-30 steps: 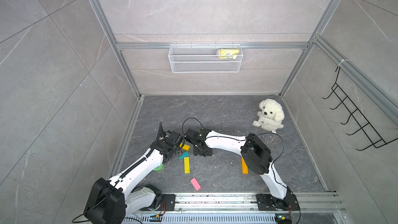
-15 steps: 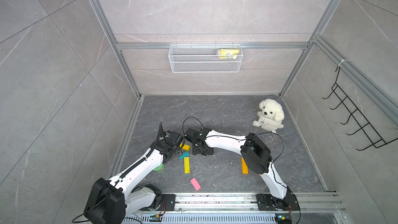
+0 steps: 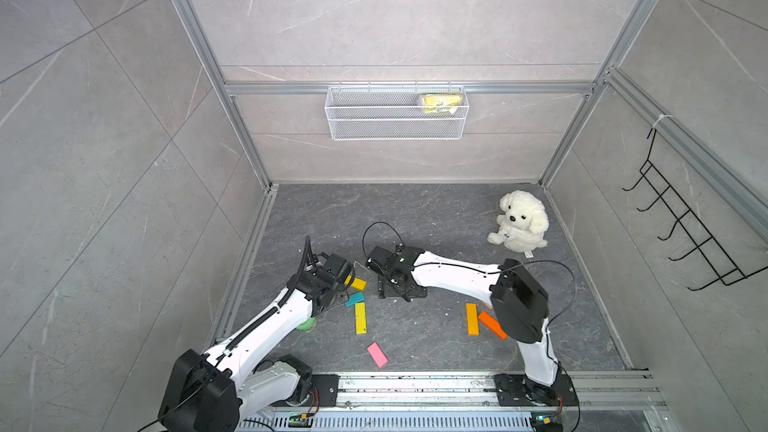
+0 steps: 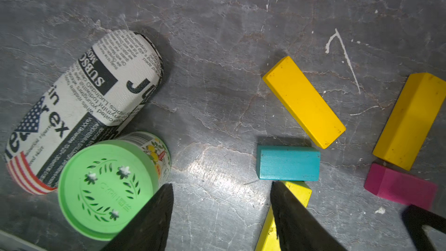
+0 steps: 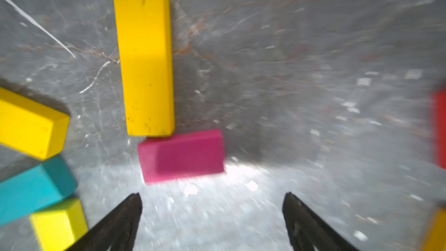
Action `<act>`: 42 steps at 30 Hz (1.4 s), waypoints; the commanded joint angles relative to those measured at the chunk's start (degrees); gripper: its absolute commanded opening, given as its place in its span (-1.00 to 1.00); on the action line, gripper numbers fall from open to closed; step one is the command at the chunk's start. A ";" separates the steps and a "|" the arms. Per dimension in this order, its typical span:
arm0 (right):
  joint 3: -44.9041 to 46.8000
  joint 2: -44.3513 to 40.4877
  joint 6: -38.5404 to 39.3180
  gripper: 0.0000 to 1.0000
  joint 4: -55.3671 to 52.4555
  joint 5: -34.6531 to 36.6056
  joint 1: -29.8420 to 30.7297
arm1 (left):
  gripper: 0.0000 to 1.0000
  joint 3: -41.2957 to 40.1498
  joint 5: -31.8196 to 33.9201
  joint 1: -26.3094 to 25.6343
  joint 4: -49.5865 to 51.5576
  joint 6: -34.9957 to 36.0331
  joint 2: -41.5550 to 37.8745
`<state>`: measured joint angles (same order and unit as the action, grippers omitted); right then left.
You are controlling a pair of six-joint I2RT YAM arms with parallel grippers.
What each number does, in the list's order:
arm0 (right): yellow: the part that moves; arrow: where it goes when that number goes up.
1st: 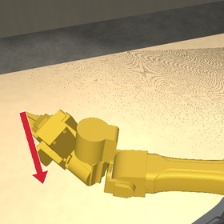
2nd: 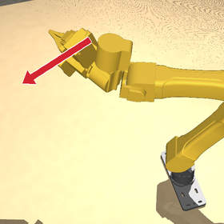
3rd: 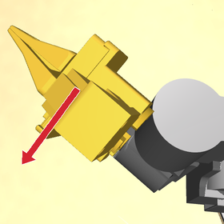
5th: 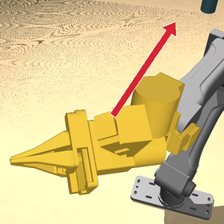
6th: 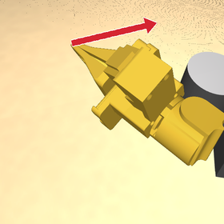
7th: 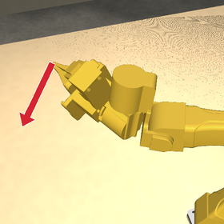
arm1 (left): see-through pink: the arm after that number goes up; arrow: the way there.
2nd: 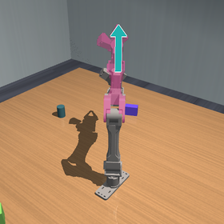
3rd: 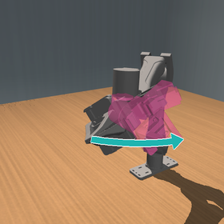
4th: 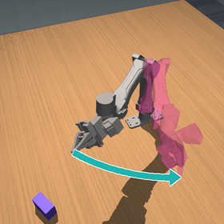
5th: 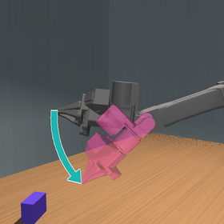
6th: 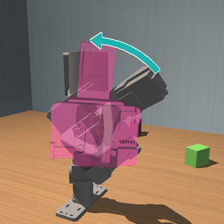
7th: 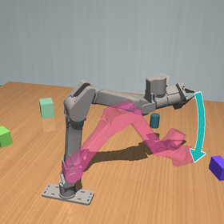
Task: Assemble the letter h with building blocks
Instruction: Assemble the building block at the center of the board, then move the building block to the center of the board.
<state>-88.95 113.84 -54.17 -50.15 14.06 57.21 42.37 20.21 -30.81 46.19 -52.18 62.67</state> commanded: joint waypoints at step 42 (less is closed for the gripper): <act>26.86 -9.84 22.11 -0.25 15.69 -15.18 -23.50 | 0.26 4.50 -5.50 0.31 -2.73 5.11 1.19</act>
<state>-64.38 104.44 -31.05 -34.61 3.07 31.29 45.82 15.70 -30.81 44.23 -47.72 63.11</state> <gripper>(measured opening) 0.389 0.630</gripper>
